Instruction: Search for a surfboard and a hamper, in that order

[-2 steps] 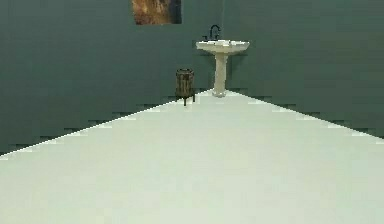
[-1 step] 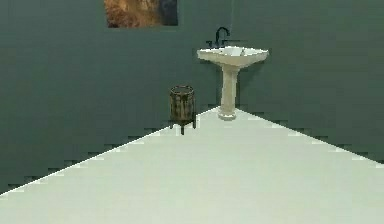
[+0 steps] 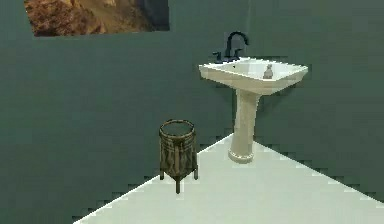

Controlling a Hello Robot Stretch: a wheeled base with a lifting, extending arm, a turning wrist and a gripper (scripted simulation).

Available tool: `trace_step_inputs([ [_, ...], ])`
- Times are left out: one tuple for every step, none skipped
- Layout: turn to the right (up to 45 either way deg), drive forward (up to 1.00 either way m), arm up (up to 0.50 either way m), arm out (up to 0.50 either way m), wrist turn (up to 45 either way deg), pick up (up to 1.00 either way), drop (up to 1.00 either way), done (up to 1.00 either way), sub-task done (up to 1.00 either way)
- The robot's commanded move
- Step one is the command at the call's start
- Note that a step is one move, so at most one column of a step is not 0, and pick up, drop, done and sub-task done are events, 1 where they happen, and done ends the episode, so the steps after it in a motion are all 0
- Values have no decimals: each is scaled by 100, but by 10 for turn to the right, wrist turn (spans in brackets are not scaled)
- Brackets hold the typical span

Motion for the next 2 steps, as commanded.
trace_step_inputs([
  [0, 45, 0, 0, 0, 0, 0, 0, 0],
  [0, 0, 0, 0, 0, 0, 0, 100, 0],
])
